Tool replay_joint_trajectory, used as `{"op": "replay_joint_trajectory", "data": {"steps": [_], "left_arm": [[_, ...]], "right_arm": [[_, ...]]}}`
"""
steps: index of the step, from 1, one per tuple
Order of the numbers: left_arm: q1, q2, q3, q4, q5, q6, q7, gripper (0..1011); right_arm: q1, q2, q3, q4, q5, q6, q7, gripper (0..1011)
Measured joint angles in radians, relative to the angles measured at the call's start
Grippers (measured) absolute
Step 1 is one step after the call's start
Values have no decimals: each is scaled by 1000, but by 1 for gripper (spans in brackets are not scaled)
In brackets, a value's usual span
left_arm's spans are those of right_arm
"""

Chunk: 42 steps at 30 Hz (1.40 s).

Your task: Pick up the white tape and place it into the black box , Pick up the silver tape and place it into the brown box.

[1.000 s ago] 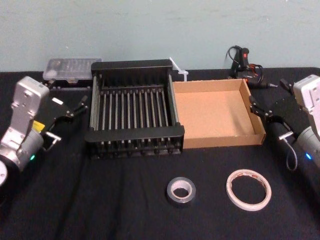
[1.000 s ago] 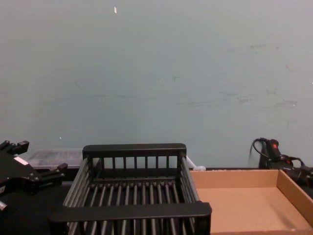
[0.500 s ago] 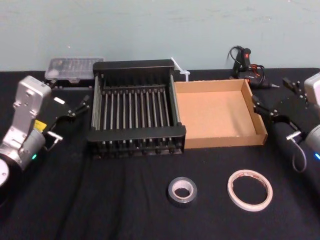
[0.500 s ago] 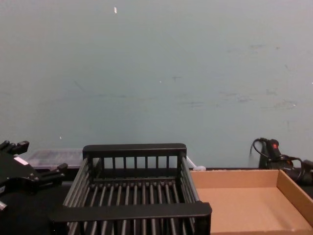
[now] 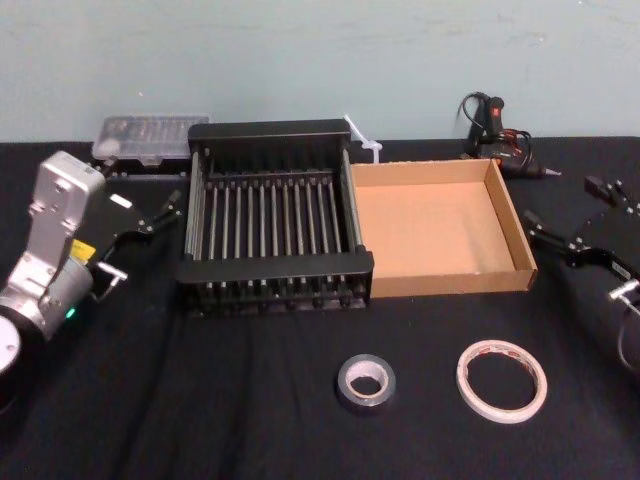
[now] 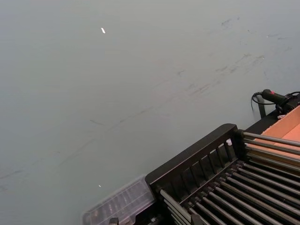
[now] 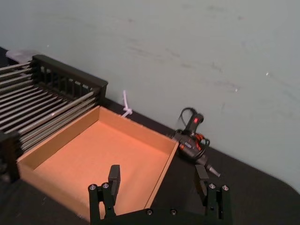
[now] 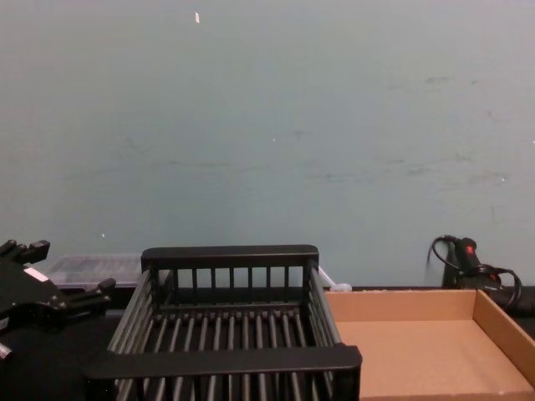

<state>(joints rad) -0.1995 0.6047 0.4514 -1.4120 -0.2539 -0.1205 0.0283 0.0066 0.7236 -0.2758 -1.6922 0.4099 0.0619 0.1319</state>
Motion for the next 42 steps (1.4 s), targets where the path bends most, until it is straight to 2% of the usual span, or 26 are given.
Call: {"op": "replay_joint_trajectory", "data": {"steps": [12,19,30,42], "left_arm": [[0,0,0,0,0,0,0,1001],[0,0,0,0,0,0,0,1002],[0,0,0,0,0,0,0,1001],[0,0,0,0,0,0,0,1001]], "right_arm": [[-123,61,77,-104,54,84,59,1002],[-158,75,87,-119,61,117,102,1002],[-164,62,71,-104,60,176,148,1002],[-131,21,40,-60,32,231,195,1002]]}}
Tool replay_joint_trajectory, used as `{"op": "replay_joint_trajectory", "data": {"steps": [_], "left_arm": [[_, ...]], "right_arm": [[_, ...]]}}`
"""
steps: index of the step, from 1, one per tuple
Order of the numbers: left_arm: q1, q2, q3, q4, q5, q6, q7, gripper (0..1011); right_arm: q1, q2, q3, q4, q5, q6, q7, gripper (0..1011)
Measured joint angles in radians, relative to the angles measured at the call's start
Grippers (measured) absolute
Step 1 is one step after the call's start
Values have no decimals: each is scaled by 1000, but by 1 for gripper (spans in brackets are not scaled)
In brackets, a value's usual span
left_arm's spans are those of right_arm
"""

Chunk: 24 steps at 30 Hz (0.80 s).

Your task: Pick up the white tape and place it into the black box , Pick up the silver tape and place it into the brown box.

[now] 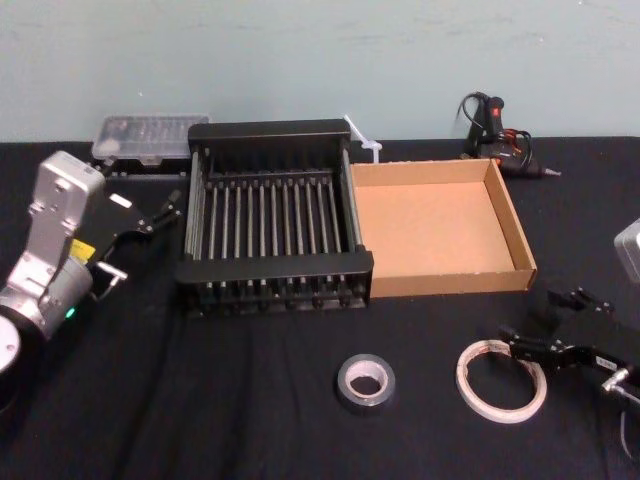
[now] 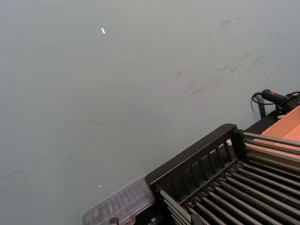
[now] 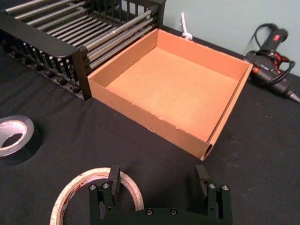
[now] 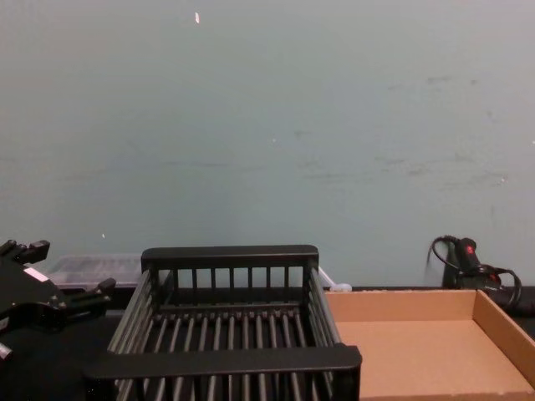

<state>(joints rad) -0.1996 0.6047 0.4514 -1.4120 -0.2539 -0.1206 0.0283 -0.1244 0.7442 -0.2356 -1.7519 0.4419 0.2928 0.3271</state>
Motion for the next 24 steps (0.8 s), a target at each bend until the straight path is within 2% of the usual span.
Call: {"op": "replay_joint_trajectory", "data": {"steps": [11,24], "left_arm": [[0,0,0,0,0,0,0,1001],[0,0,0,0,0,0,0,1001]], "right_arm": [[10,-21,-2,23,-18,36,33,1002],[13,-28,-7,36,-38,57,55,1002]]}}
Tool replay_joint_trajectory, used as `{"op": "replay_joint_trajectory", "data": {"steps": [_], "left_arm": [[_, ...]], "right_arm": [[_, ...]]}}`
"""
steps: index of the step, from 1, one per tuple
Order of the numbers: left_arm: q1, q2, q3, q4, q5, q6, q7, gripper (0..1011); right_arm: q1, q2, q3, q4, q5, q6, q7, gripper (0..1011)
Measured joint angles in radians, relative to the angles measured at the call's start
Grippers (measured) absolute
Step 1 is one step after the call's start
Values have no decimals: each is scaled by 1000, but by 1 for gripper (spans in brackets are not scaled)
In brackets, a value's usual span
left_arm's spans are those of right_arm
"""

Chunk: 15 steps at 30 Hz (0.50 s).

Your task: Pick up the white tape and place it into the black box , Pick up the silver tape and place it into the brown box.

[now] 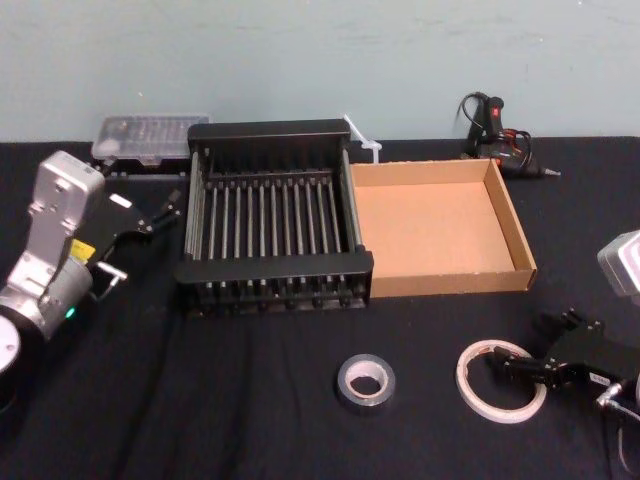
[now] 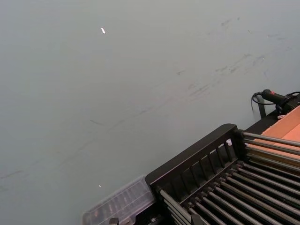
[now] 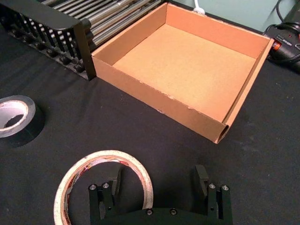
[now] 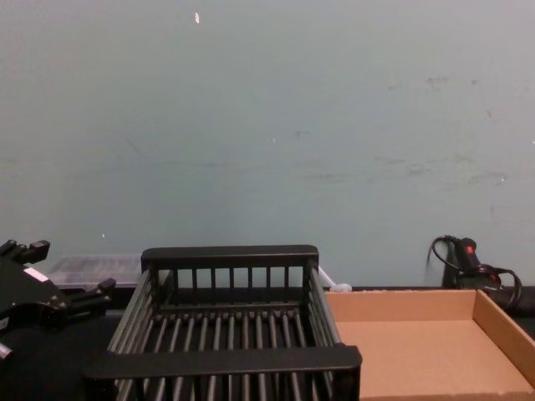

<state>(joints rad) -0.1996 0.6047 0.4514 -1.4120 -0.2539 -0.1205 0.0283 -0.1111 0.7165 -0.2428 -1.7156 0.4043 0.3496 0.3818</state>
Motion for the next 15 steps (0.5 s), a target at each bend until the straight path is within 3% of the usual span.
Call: {"op": "replay_joint_trajectory", "data": {"steps": [15], "left_arm": [[0,0,0,0,0,0,0,1001]], "right_arm": [[5,-9,-8,16,-20,11,11,1002]]}}
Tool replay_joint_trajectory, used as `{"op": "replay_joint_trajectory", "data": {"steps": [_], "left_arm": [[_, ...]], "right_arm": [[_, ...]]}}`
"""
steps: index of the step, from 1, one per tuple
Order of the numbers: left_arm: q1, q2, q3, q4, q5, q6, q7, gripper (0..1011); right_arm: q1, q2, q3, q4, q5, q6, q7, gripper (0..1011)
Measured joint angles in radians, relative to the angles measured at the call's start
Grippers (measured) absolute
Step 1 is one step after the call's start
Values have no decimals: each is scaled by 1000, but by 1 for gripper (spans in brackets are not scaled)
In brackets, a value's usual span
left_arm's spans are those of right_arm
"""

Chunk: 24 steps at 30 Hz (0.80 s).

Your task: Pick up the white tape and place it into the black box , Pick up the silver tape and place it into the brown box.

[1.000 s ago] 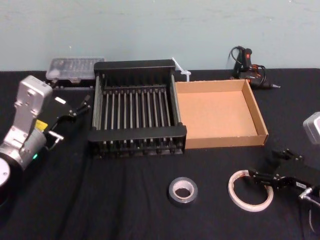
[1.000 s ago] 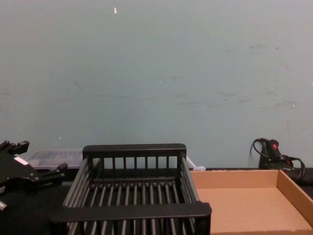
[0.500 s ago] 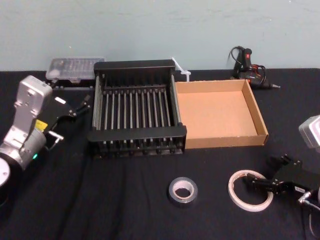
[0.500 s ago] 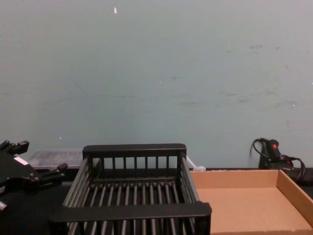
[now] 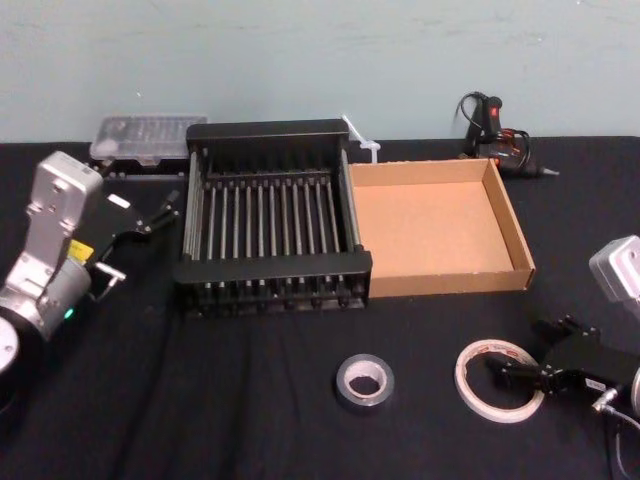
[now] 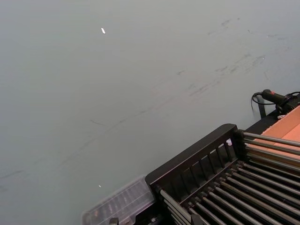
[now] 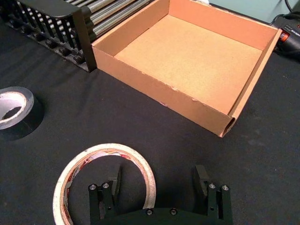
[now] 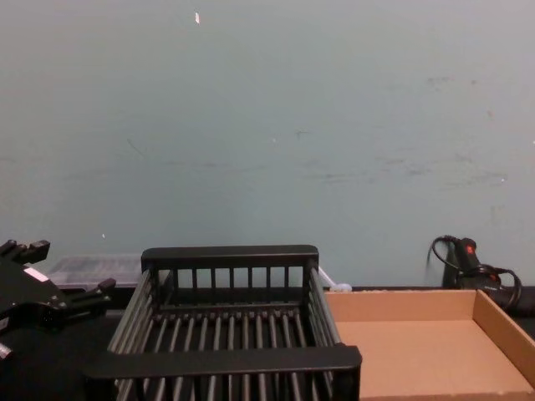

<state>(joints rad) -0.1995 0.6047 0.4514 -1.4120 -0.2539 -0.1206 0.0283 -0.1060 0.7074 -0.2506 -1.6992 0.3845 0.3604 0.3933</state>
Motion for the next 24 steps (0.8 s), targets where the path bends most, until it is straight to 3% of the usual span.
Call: {"op": "replay_joint_trajectory", "data": {"steps": [24], "left_arm": [[0,0,0,0,0,0,0,1001]], "right_arm": [[-1,-4,1,5,-8,3,10,1002]]}}
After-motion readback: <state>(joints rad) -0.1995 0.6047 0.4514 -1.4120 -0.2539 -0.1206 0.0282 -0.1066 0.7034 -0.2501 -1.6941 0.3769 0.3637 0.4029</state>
